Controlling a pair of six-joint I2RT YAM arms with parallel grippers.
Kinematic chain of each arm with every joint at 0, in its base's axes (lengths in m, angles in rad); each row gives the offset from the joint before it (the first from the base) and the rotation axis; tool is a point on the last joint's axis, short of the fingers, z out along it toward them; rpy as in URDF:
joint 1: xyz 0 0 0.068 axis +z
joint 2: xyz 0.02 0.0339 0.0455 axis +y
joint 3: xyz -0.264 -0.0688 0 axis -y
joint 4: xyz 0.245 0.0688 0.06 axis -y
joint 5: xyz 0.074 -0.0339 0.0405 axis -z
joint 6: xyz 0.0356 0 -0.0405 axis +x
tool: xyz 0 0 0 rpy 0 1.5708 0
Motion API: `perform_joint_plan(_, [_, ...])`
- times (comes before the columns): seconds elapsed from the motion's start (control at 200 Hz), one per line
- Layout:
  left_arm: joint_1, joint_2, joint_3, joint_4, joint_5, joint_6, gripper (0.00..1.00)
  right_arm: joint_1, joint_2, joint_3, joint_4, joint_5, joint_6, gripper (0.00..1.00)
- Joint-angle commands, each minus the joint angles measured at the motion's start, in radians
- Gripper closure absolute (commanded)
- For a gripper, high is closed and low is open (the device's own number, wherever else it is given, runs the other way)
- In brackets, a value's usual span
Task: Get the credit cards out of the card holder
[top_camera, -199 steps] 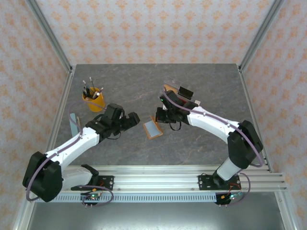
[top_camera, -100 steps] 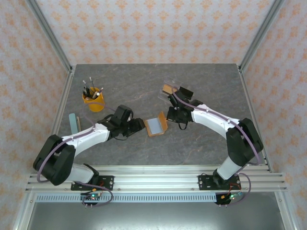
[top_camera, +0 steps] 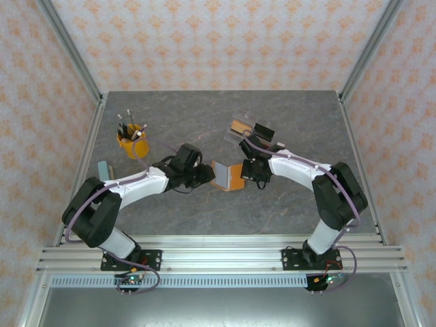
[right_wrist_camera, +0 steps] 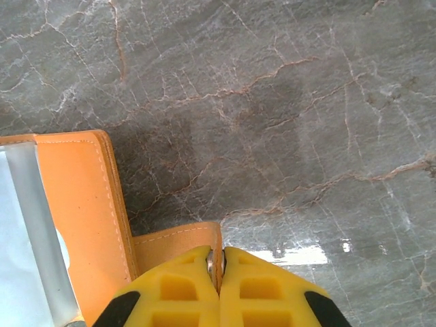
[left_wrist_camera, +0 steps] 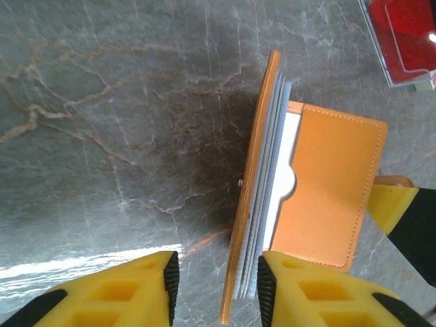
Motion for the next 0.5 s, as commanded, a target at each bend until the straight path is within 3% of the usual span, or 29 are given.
perform_joint_plan(0.0, [-0.001,-0.023,0.049,-0.087,-0.072,0.058,0.57,-0.004,-0.002,0.004,-0.010,0.011,-0.023,0.99])
perform_joint_plan(0.28, [0.018,0.072,0.094,-0.067,0.024,0.132,0.53,-0.005,0.011,0.013,-0.007,-0.003,-0.026,0.99])
perform_joint_plan(0.495, [0.037,0.081,0.106,-0.076,0.042,0.159,0.63,-0.004,0.017,0.018,-0.013,-0.003,-0.029,0.99])
